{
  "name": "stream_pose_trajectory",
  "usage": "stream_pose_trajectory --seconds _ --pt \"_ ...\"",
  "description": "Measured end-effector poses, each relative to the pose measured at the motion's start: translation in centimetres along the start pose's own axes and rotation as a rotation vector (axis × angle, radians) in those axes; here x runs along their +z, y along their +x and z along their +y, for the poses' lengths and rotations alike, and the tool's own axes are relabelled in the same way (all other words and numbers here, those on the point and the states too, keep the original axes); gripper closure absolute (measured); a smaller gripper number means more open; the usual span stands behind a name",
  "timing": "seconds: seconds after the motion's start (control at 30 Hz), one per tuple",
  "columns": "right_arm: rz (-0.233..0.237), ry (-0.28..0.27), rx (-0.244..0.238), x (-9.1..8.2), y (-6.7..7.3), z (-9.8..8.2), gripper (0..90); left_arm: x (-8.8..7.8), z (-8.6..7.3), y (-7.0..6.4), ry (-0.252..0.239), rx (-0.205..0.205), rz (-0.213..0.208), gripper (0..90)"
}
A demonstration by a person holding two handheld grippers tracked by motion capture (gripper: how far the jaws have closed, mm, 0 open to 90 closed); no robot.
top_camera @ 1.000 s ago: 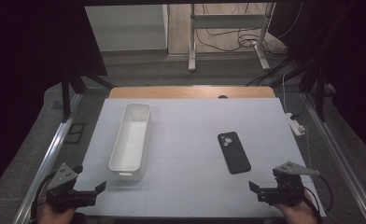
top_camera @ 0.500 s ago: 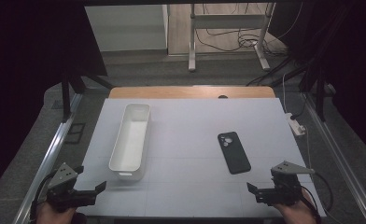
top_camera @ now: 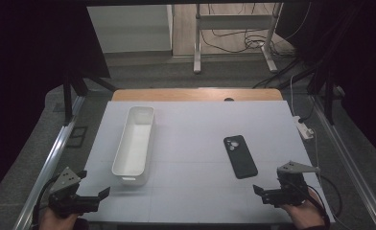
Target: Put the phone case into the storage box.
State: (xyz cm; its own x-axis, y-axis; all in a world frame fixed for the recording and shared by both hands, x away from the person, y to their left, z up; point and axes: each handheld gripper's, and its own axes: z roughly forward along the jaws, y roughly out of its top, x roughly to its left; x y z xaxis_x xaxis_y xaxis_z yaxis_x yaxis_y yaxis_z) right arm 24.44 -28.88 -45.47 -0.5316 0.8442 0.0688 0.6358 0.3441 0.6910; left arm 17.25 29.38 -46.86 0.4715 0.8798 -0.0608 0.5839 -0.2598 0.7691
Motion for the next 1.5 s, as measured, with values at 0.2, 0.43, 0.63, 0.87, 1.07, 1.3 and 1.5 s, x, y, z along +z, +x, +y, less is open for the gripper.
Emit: stream_pose_trajectory --seconds 0.2,0.43,0.63,0.87,1.07,1.3,1.5 --pt "0.010 0.031 -0.004 0.3 -0.1 0.5 0.0 0.0 0.0 0.1 -0.003 -0.011 -0.010 0.2" --pt "0.008 0.045 -0.027 1.2 -0.1 1.3 0.0 0.0 0.0 0.1 -0.006 -0.011 -0.008 0.2" --pt "-0.003 0.047 -0.030 1.6 -0.4 2.0 0.0 0.0 0.0 0.1 -0.004 -0.007 -0.007 0.3" --pt "0.002 0.066 -0.030 2.1 -0.6 2.9 0.0 0.0 0.0 0.0 0.002 0.004 -0.004 0.5" --pt "0.020 0.090 -0.029 2.7 -0.8 3.4 0.0 0.0 0.0 0.0 0.001 -0.001 -0.005 0.8" --pt "0.031 0.087 -0.030 3.5 -1.1 4.2 0.0 0.0 0.0 0.1 0.002 -0.005 -0.004 1.1" --pt "0.016 0.092 -0.030 4.2 -1.4 4.6 0.0 0.1 0.0 0.0 0.007 -0.003 -0.001 1.3"
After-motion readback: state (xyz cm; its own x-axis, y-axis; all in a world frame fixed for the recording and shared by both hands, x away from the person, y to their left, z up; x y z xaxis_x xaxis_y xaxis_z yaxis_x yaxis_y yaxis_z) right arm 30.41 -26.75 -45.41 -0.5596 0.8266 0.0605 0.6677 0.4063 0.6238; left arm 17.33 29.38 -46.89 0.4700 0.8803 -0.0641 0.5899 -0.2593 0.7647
